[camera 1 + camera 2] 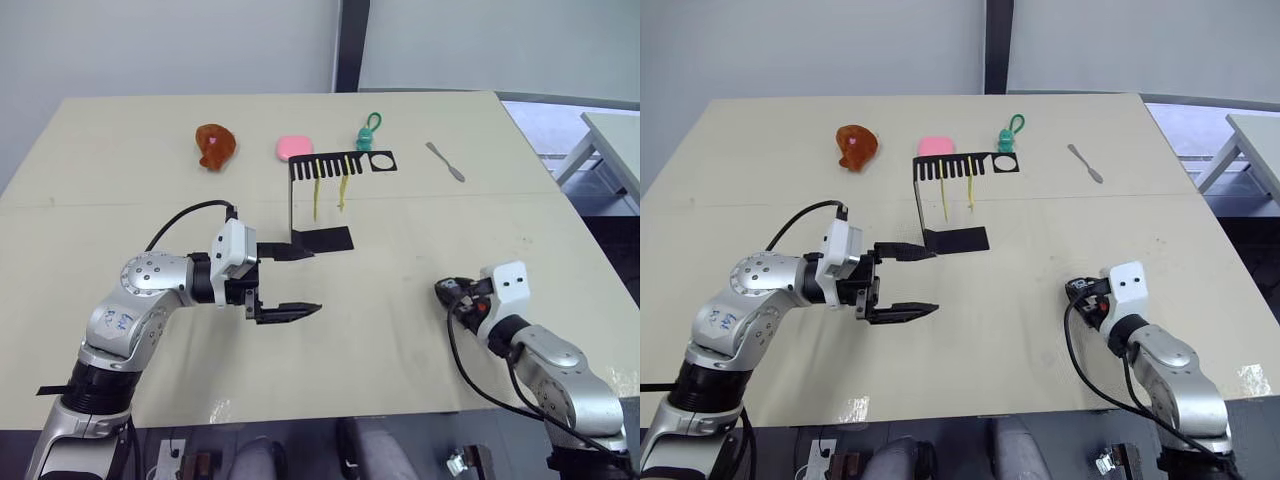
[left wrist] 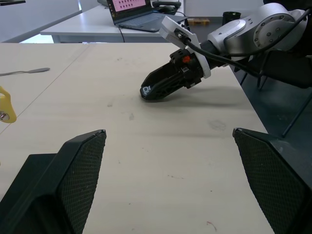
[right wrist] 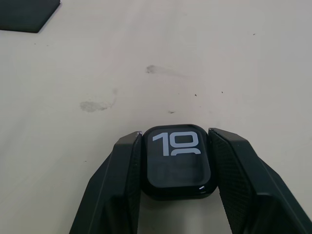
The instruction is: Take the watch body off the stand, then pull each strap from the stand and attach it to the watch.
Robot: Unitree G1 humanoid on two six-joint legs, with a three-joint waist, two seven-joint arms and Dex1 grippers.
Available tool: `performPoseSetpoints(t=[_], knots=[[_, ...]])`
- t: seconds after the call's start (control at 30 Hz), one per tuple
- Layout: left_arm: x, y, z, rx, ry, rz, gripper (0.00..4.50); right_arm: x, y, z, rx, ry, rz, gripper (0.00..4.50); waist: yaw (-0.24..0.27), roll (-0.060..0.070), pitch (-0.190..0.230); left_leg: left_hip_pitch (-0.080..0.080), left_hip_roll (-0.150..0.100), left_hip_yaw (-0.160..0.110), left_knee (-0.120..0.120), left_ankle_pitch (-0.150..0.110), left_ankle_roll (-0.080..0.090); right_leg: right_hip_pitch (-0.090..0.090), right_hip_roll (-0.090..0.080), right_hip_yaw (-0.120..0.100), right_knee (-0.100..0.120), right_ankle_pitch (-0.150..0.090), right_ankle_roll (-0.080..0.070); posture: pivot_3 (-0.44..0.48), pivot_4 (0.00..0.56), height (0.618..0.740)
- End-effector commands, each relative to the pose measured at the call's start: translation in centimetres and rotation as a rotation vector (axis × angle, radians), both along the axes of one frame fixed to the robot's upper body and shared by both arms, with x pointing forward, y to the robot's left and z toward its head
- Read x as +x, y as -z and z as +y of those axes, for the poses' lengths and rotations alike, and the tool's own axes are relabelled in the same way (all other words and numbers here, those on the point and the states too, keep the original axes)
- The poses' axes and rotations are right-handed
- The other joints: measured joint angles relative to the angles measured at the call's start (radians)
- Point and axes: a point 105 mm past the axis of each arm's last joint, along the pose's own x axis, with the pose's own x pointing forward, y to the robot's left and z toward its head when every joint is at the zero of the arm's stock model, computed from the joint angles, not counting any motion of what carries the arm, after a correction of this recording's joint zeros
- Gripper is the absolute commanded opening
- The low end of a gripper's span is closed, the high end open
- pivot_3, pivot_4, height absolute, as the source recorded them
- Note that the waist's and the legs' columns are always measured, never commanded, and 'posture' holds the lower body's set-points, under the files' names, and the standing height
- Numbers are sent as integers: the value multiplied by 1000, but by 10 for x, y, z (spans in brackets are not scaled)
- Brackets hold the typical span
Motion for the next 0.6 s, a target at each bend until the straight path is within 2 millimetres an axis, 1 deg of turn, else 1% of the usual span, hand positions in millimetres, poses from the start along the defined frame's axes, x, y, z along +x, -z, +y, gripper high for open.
performPoseSetpoints(t=[0.03, 0.47, 0.53, 0.6], knots=[[-1, -7, 0, 2, 12, -33, 4500, 2, -10, 2, -7, -24, -48, 1602, 0, 0, 0, 0, 0, 0, 0, 0, 0, 0, 0, 0, 0, 0, 0, 0, 150, 740], [1, -16, 4, 4, -4, -50, 4500, 2, -5, -6, -4, -23, -21, 1602, 6, 0, 0, 0, 0, 0, 1, 0, 0, 0, 0, 0, 1, 0, 0, 0, 150, 740], [1, -16, 5, 4, -8, -50, 4500, -1, -6, -8, -7, -29, -15, 2637, 9, 0, 0, 0, 0, 0, 1, 0, 0, 0, 0, 0, 1, 0, 0, 0, 150, 740], [2, -16, 7, 2, -21, -45, 4500, -5, -7, -10, -14, -39, -9, 3459, 15, 0, 0, 0, 0, 0, 1, 0, 0, 0, 0, 0, 1, 0, 0, 0, 150, 740]])
